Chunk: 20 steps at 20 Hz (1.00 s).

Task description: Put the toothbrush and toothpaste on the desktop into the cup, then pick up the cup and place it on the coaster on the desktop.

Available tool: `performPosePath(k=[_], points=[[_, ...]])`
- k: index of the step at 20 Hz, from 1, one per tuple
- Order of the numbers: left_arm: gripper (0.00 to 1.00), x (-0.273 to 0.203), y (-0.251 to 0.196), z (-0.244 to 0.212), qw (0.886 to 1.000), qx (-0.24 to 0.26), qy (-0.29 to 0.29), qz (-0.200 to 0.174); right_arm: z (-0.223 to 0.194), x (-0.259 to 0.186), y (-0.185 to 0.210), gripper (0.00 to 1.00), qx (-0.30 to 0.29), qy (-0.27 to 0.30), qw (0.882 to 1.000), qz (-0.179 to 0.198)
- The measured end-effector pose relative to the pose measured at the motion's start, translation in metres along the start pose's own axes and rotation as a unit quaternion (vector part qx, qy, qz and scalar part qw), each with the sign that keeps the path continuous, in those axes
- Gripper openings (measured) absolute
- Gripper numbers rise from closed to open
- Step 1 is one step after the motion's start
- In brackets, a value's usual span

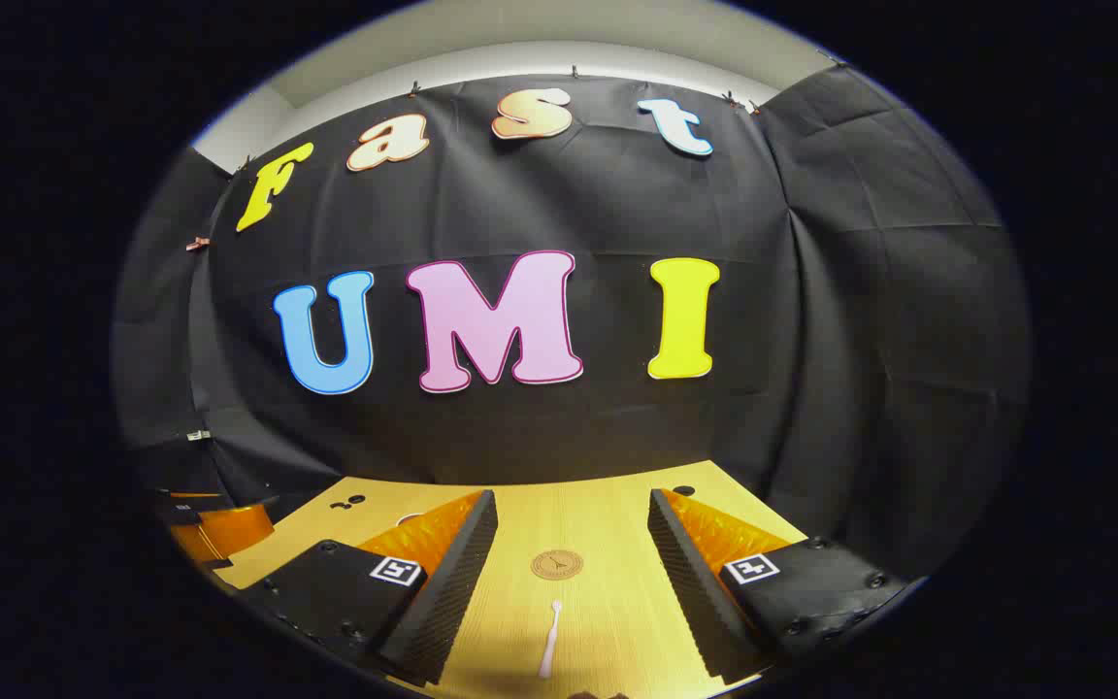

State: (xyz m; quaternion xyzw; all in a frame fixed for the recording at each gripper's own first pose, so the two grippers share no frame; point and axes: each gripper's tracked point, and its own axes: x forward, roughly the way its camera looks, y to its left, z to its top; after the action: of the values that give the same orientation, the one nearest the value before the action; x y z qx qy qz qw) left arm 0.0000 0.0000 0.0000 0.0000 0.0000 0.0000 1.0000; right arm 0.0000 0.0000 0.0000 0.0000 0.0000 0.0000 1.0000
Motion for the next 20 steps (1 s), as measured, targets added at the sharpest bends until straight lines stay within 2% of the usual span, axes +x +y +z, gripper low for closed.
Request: performPosePath(k=[8, 11, 15, 20], points=[[0.97, 0.009, -0.002, -0.008, 1.0, -0.008, 0.015, 0.007, -0.007, 0.008, -0.009, 0.96, 0.008, 0.01, 1.0, -0.001], [0.97, 0.013, -0.001, -0.012, 1.0, -0.001, 0.024, 0.009, -0.009, 0.017, -0.02, 0.96, 0.005, 0.013, 1.0, -0.014], [0.98, 0.017, -0.004, -0.015, 1.0, -0.01, 0.03, 0.004, -0.014, 0.026, -0.022, 0.98, -0.003, 0.015, 1.0, -0.01], [0.98, 0.023, 0.007, -0.014, 0.999, -0.005, 0.027, 0.021, -0.013, 0.034, -0.021, 0.98, 0.001, 0.015, 1.0, 0.001]])
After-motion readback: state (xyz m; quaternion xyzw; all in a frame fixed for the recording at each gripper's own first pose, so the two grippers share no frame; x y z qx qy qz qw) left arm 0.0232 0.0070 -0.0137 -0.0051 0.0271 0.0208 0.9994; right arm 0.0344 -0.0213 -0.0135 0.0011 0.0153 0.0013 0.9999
